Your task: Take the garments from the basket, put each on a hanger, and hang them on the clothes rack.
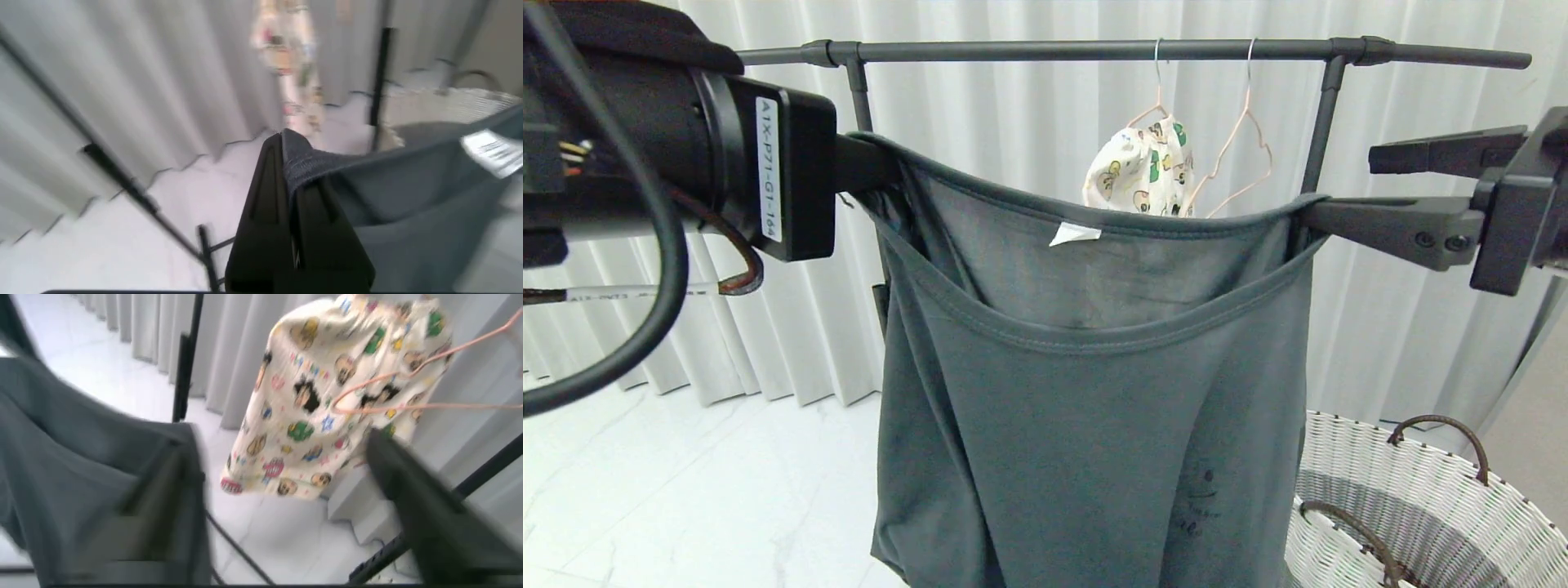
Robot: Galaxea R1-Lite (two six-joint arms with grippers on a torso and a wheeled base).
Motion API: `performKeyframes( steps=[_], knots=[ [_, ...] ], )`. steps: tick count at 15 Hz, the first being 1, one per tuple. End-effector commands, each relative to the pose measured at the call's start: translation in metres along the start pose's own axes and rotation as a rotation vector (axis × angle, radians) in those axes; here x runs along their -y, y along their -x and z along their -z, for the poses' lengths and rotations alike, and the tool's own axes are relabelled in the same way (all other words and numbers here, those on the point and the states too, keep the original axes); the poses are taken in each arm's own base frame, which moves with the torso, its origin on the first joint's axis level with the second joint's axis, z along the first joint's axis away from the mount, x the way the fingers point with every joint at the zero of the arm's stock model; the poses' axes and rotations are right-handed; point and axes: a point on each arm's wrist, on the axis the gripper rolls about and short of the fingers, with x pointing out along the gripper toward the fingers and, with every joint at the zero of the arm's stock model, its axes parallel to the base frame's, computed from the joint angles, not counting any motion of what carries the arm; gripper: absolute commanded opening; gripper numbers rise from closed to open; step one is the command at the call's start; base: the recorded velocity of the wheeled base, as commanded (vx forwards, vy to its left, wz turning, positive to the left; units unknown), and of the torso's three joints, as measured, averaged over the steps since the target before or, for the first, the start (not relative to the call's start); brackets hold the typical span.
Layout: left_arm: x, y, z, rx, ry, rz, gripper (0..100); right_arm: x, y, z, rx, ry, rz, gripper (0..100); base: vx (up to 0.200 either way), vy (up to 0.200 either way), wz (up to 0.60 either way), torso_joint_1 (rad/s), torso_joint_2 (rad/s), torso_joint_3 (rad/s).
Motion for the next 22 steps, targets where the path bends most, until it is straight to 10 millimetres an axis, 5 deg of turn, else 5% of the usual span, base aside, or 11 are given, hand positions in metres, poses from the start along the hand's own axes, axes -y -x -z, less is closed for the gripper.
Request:
performKeyframes(
  steps=[1,5,9,15,22],
  knots=[
    [-0.003,-0.01,0.002,-0.025,0.002,-0.058,0,-0.001,0.011,0.005,0.003,0.002,-0.011,100,0.0,0.0,0.0,0.0,0.0,0.0],
    [-0.013,-0.033,0.0,-0.013,0.024,-0.222,0,-0.001,0.022,0.003,0.031,-0.003,-0.056,100,0.0,0.0,0.0,0.0,0.0,0.0],
    [-0.014,-0.034,0.002,-0.021,0.023,-0.239,0,0.001,0.022,0.003,0.034,-0.005,-0.055,100,0.0,0.0,0.0,0.0,0.0,0.0],
    [-0.032,-0.024,0.001,-0.021,-0.055,-0.317,0,0.064,0.03,0.044,-0.363,0.09,0.535,100,0.0,0.0,0.0,0.0,0.0,0.0],
    [-0.041,-0.016,0.017,-0.065,-0.064,-0.354,0,0.084,0.049,0.054,-0.432,0.105,0.691,100,0.0,0.0,0.0,0.0,0.0,0.0]
  ],
)
